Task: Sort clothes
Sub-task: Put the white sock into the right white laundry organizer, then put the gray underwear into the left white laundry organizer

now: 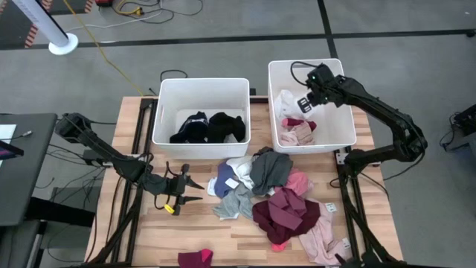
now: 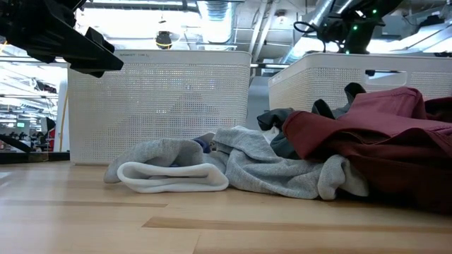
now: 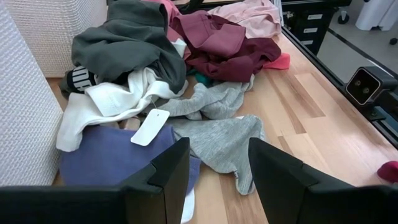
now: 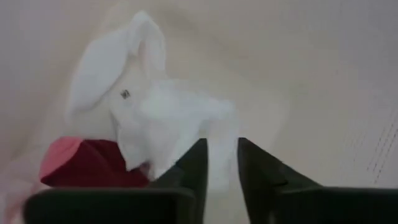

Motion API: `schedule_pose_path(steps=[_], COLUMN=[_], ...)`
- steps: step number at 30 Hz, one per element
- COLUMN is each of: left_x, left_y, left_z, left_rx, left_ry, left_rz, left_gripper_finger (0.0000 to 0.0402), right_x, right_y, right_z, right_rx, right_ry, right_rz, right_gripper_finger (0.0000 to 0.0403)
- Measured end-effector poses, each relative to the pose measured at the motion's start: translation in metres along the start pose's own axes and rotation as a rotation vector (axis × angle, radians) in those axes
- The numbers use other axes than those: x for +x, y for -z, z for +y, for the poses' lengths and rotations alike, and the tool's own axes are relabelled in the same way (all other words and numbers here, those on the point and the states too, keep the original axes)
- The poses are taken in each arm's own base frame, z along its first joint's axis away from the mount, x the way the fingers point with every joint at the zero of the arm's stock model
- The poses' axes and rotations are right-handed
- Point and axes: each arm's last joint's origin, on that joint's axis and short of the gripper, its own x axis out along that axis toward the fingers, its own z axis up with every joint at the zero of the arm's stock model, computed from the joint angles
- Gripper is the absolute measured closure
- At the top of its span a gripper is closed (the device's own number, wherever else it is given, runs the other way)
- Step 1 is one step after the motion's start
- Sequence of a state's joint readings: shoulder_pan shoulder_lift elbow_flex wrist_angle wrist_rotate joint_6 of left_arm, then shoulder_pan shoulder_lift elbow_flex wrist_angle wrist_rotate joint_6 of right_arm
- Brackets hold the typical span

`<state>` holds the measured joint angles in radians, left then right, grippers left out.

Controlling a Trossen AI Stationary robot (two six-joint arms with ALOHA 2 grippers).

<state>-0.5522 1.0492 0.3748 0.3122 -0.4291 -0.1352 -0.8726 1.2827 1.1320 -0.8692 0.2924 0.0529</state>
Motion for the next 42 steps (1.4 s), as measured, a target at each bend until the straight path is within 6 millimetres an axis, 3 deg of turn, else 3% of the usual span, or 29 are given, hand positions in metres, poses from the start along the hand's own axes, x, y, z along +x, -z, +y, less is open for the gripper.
schedule_pose_path(steps=[7, 11, 23, 32, 42], left_x=[0.0, 0.0, 0.0, 0.0, 0.0], left_y=[0.0, 0.0, 0.0, 0.0, 0.001], left_z=[0.0, 0.0, 0.0, 0.0, 0.0], left_rx=[0.0, 0.007, 0.002, -0.005, -0.024], left_ry=[0.0, -0.001, 0.0, 0.0, -0.001], left_rz=[0.0, 0.0, 0.0, 0.0, 0.006], left_gripper_finger=[0.0242, 0.0242, 0.0242, 0.0242, 0.0242], right_x=[-0.001, -0.008, -0.08, -0.131, -0.169], right_y=[0.001, -0.001, 0.006, 0.038, 0.084], right_z=[0.002, 0.01, 0.03, 0.055, 0.111], right_rx=[0.037, 0.024, -0.021, -0.149, -0.435], right_ry=[-0.007, -0.034, -0.203, -0.437, -0.75], right_rz=[0.003, -0.047, -0.403, -0.519, -0.499], right_gripper_finger=[0.0192, 0.0164, 0.0183, 0.0186, 0.0186])
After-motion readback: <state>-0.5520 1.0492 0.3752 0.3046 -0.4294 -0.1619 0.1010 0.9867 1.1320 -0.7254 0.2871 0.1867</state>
